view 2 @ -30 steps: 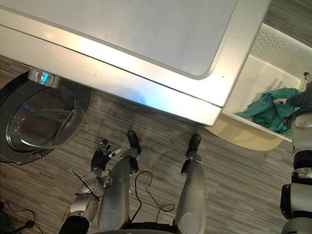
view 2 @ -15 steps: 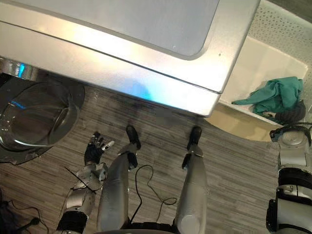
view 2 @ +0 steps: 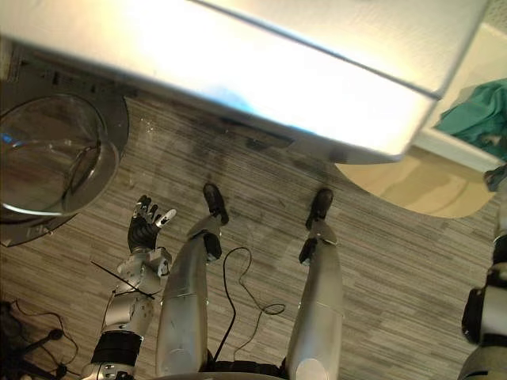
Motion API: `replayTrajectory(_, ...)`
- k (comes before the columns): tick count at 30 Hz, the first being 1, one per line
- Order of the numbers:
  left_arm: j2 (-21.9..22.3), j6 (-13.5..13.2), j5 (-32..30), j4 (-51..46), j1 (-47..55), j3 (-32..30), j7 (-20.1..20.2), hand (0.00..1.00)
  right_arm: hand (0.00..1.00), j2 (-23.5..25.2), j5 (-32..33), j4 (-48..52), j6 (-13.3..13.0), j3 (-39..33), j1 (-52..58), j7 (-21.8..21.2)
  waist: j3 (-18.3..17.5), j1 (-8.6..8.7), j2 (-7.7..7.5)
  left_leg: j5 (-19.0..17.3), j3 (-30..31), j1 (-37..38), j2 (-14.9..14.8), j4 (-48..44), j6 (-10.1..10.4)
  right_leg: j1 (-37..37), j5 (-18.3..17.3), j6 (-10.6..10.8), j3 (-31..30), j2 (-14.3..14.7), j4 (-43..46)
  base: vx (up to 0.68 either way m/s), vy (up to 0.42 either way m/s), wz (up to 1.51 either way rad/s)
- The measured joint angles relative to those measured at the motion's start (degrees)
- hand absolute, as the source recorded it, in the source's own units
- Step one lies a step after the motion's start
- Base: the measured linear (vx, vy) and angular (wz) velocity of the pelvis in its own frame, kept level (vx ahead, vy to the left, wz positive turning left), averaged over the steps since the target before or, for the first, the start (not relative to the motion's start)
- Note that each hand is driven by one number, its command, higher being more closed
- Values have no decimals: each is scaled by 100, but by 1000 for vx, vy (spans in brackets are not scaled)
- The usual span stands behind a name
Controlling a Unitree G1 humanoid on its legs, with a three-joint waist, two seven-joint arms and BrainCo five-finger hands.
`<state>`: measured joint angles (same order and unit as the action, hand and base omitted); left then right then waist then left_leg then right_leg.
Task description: Pick up the laundry basket with both hands and put the clothes into the washing machine.
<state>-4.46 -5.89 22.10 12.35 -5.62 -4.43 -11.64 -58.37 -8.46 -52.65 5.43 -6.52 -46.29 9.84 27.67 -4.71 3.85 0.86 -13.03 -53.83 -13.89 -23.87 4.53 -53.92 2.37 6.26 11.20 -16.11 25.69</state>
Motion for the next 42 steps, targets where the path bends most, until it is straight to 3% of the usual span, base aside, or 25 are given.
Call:
replayTrajectory(4, 106, -20, 80, 4, -9, 51, -4, 0, 100, -342, -3, -465, 3, 628, -195, -28, -181, -204, 146, 281, 115, -19, 11, 290, 14, 4, 26, -37, 194, 18, -37, -27, -25, 15)
replayTrajectory(9, 186, -22, 87, 49, -7, 137, -1, 0, 100, -333, 76, -635, -5, 995, -262, -129, -366, -249, 248, 519, 171, 128, 21, 607, 54, 71, 21, -57, 300, 40, -32, -20, -49, 8)
replayTrajectory(15, 229, -21, 87, 42, 21, 144, -5, 0, 100, 105, 580, -537, -12, 990, -255, -133, -474, -242, 260, 567, 176, 443, -43, 742, 67, 351, -12, -110, 336, 121, -68, -16, -64, 0)
replayTrajectory(21, 310, -14, 89, -171, 67, -129, -3, 0, 100, 763, 1760, 23, -44, 673, 25, -82, -481, -247, 231, 608, 197, 912, -146, 695, 86, 908, -61, -145, 456, 186, -82, 17, -59, 6)
replayTrajectory(24, 309, -8, 88, -190, 73, -261, 0, 0, 100, 1144, 2434, 514, -75, 190, 249, 13, -444, -226, 128, 559, 196, 1282, -177, 701, 135, 1284, -159, -140, 492, 205, -79, -10, -66, 9)
replayTrajectory(27, 243, 3, 86, -216, 298, -279, 19, 0, 100, 1333, 3135, 866, -185, -264, 418, 210, -358, -173, -102, 523, 193, 1860, -178, 801, 148, 1830, -273, -135, 517, 211, -80, -27, -64, 11)
replayTrajectory(30, 79, 35, 84, -188, 556, -279, 28, 0, 100, 1341, 3404, 1186, -324, -612, 419, 382, -322, -70, -380, 501, 175, 2263, -137, 1009, 187, 2153, -367, -83, 526, 205, -146, -5, -63, 10)
replayTrajectory(32, 15, 65, 76, 7, 671, -264, 41, 0, 100, 1342, 3746, 1260, -560, -918, 421, 505, -264, -49, -511, 509, 162, 2633, -96, 1159, 198, 2501, -370, -48, 535, 199, -239, 37, -40, 10)
replayTrajectory(39, -159, 120, -24, 177, 1127, -259, 172, 0, 100, 1328, 4262, 1407, -832, -1488, 431, 618, -276, 48, -636, 537, 195, 3566, 79, 1581, 177, 3406, -431, 49, 605, 126, -488, 88, -45, 13)
replayTrajectory(42, -150, 206, -90, 196, 1257, -255, 291, 0, 100, 1360, 4372, 1753, -928, -1912, 959, 612, -389, 66, -656, 538, 201, 3889, 132, 1808, 177, 3790, -415, 109, 699, 128, -725, 139, -26, 12)
